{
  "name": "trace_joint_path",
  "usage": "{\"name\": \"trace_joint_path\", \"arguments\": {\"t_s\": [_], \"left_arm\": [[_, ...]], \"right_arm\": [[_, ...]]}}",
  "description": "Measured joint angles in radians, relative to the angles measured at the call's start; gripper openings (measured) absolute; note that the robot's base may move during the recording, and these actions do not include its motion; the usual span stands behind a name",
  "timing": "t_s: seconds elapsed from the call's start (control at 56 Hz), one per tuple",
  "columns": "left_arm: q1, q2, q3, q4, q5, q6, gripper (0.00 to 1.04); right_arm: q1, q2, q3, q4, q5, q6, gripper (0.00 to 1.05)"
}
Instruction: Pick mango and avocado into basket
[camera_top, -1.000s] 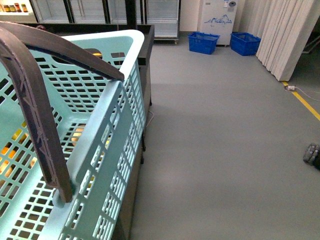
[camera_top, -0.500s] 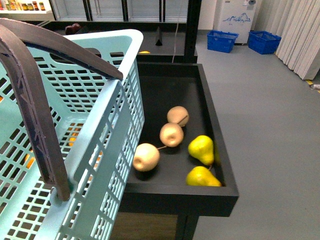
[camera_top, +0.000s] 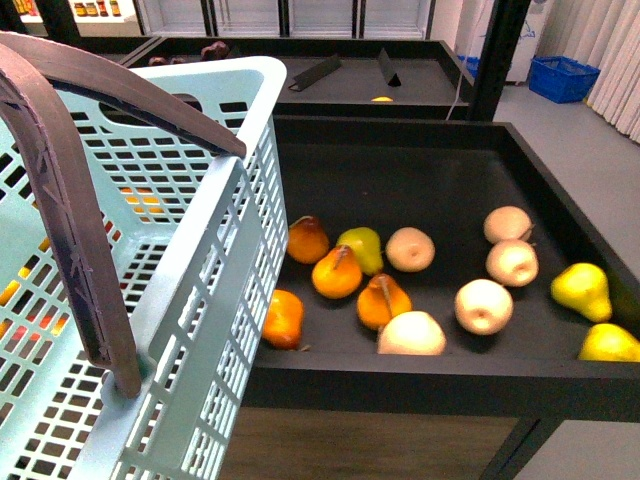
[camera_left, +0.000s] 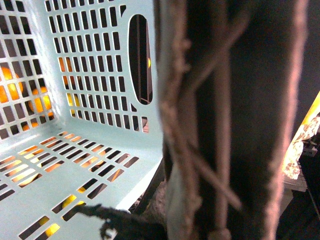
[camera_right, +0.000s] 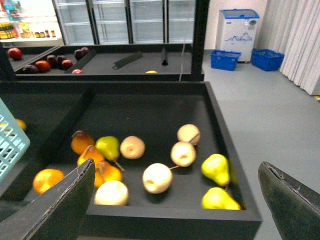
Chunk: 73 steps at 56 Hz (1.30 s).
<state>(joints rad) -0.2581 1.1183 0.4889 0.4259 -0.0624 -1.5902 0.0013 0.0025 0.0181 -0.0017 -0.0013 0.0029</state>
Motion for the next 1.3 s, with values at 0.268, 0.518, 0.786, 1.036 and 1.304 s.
{"name": "trace_joint_path", "arguments": {"t_s": [0.268,0.518,0.786,1.036,1.304], "left_arm": [[0.000,0.000,0.000,0.000,0.001,-0.001,0.05],[0.000,0.000,0.000,0.000,0.002,-0.001,0.05],[0.000,0.000,0.000,0.000,0.002,0.000,0.05],[0.000,0.000,0.000,0.000,0.002,-0.001,0.05],[0.000,0.000,0.000,0.000,0.001,0.000,0.05]], "right_arm": [[0.000,-0.001,0.000,0.000,0.003,0.000,0.96],[0.000,-0.001,0.000,0.000,0.003,0.000,0.96],[0.000,0.000,0.000,0.000,0.003,0.000,0.96],[0.000,0.000,0.000,0.001,0.002,0.000,0.96],[0.000,0.000,0.000,0.000,0.002,0.000,0.96]]}}
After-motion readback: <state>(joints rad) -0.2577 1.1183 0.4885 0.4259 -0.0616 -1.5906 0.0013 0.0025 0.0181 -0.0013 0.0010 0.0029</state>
